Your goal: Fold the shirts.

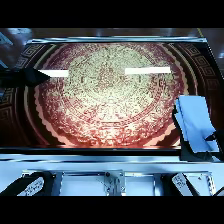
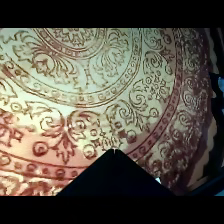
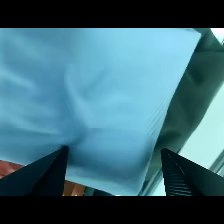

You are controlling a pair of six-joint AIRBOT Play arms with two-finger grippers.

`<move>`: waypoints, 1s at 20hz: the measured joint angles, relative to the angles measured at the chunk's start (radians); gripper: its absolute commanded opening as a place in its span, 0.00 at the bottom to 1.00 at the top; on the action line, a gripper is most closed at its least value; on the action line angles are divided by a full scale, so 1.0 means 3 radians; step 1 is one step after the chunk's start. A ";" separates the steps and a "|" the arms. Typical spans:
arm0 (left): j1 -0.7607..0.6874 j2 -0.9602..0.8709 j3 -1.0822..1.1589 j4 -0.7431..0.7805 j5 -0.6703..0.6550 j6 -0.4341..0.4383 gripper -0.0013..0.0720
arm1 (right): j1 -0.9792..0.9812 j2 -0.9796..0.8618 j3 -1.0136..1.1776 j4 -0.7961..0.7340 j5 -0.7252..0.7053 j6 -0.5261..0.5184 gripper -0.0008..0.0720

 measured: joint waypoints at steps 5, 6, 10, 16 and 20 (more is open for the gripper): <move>-0.0078 0.0000 0.0001 0.0093 0.0003 -0.0037 0.07 | 0.0003 0.0019 0.0459 0.0005 -0.0234 -0.0261 0.95; -0.0156 0.0000 0.0003 0.0245 0.0003 -0.0118 0.07 | 0.0023 0.0020 0.0655 0.0128 -0.0341 -0.0352 0.95; -0.0866 -0.0148 0.0005 0.1677 -0.0163 -0.0884 0.16 | 0.0538 0.0022 0.1410 0.0865 -0.0796 -0.0960 0.89; -0.1751 -0.0710 0.0005 0.2616 -0.0627 -0.1534 0.99 | 0.1949 -0.0332 0.1715 0.0172 0.0085 -0.1179 0.94; -0.1886 -0.0825 0.0005 0.2576 -0.0571 -0.1670 0.99 | 0.2319 -0.0501 0.1752 0.0003 0.0553 -0.1132 0.93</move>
